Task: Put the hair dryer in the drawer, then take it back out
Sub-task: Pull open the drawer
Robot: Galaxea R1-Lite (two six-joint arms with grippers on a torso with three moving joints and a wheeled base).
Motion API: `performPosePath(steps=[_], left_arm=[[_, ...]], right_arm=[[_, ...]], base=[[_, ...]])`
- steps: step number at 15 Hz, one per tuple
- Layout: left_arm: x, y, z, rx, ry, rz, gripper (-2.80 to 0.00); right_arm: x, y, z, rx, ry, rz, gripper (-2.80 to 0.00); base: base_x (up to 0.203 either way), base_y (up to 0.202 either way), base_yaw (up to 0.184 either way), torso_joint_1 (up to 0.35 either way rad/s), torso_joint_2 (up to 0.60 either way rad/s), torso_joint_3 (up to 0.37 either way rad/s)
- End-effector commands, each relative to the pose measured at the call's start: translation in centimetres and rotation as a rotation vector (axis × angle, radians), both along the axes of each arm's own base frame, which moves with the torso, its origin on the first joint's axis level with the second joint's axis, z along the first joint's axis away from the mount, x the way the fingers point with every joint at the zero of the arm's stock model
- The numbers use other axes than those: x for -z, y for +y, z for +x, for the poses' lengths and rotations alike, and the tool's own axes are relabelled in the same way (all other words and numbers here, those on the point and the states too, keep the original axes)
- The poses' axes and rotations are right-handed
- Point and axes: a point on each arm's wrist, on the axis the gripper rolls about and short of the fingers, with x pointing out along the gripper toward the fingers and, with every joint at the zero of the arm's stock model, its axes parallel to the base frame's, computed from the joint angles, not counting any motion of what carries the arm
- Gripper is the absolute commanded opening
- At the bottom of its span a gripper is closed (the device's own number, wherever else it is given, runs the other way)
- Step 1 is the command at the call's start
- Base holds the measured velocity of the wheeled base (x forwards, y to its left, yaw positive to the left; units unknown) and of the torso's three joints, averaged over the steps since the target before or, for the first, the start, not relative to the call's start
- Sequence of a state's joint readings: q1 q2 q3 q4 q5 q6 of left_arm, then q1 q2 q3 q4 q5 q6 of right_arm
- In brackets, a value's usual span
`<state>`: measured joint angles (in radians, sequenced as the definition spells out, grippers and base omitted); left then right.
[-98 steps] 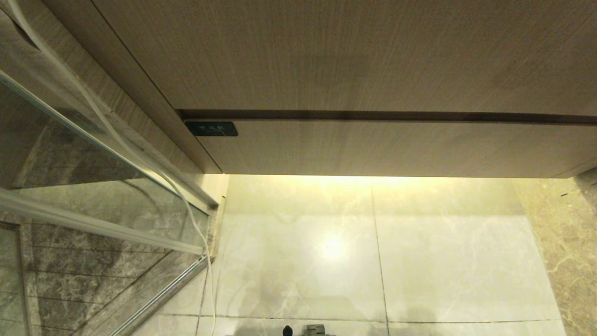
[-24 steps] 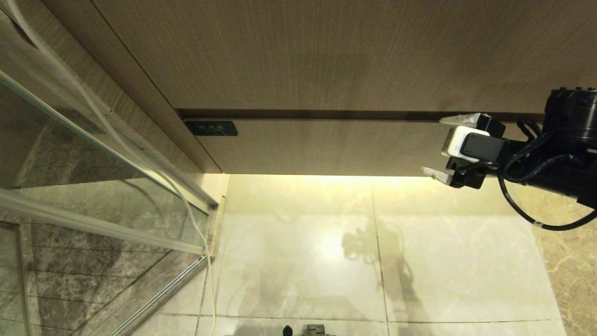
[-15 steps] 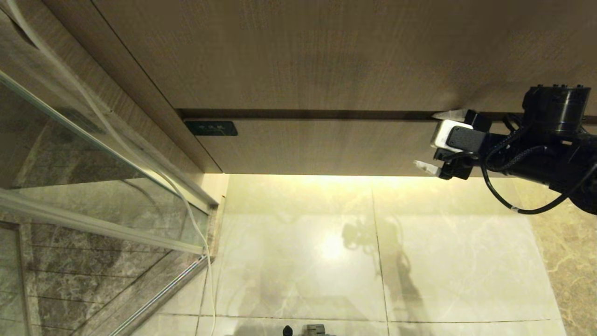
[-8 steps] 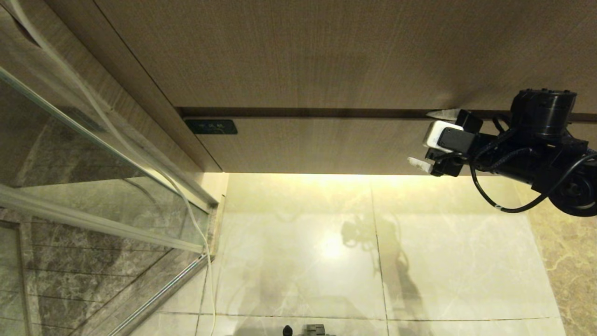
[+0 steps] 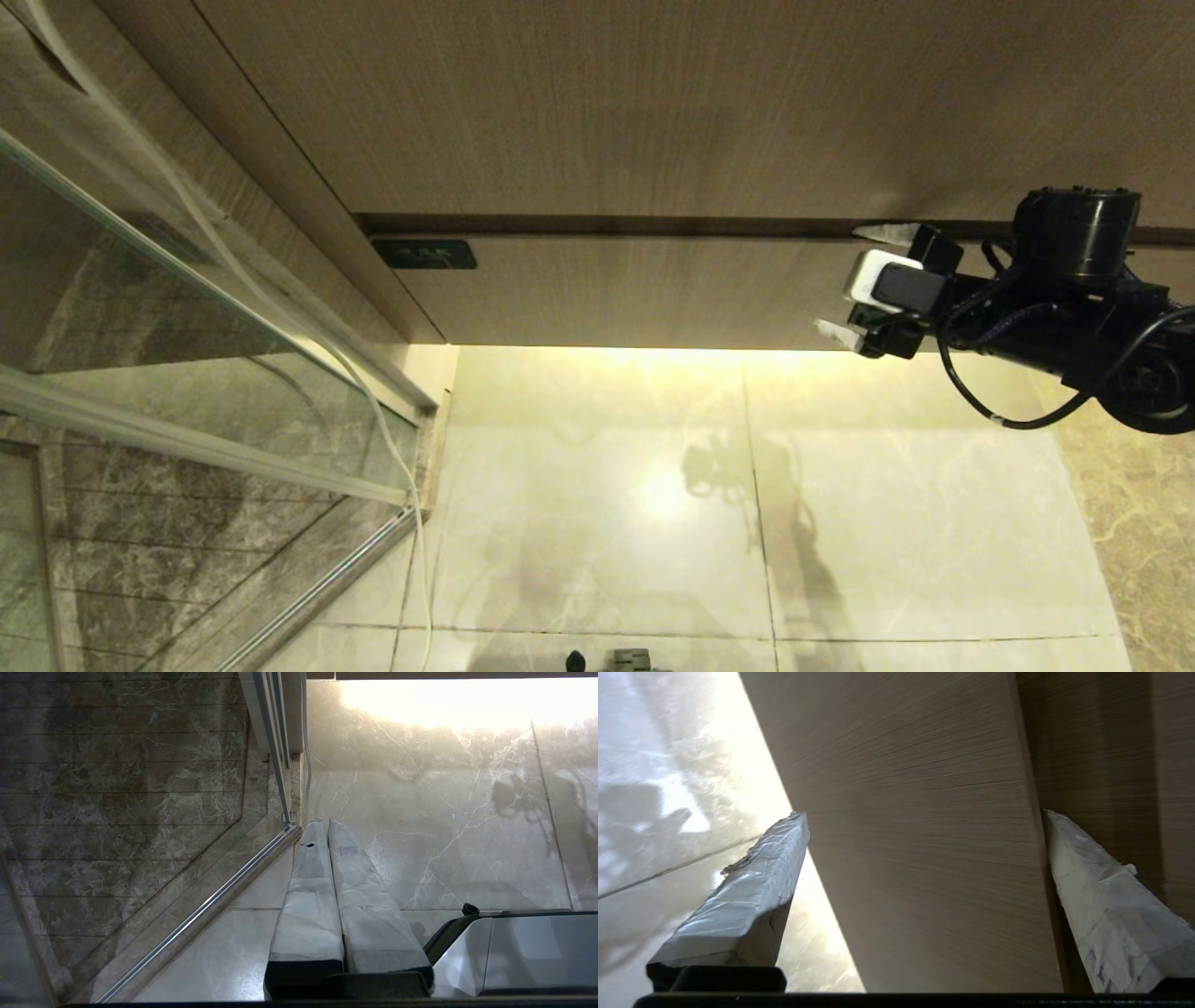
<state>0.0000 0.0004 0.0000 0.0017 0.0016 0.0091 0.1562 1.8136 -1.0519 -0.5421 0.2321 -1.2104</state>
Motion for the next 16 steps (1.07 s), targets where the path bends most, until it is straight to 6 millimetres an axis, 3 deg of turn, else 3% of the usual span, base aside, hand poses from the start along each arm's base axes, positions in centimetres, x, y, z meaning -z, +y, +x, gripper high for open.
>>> performPosePath(steps=[1,12,16], left_arm=[[0.0,0.0,0.0,0.0,-0.001,0.0,-2.8],[0.0,0.0,0.0,0.001,-0.001,0.0,-2.8],[0.0,0.0,0.0,0.0,-0.001,0.0,-2.8]], right_arm=[[1.4,-0.1,-0.4,-0.001,0.137,-0.02,0.0],[1.6,-1.6,-4.3,0.048,0.275,-0.03,0.0],[0.9,-2.7,-8.0,0.164,0.326,-0.074,0.0]], base=[[0.0,0.0,0.0,0.0,0.0,0.0],[0.0,0.0,0.0,0.0,0.0,0.0],[0.0,0.0,0.0,0.0,0.0,0.0]])
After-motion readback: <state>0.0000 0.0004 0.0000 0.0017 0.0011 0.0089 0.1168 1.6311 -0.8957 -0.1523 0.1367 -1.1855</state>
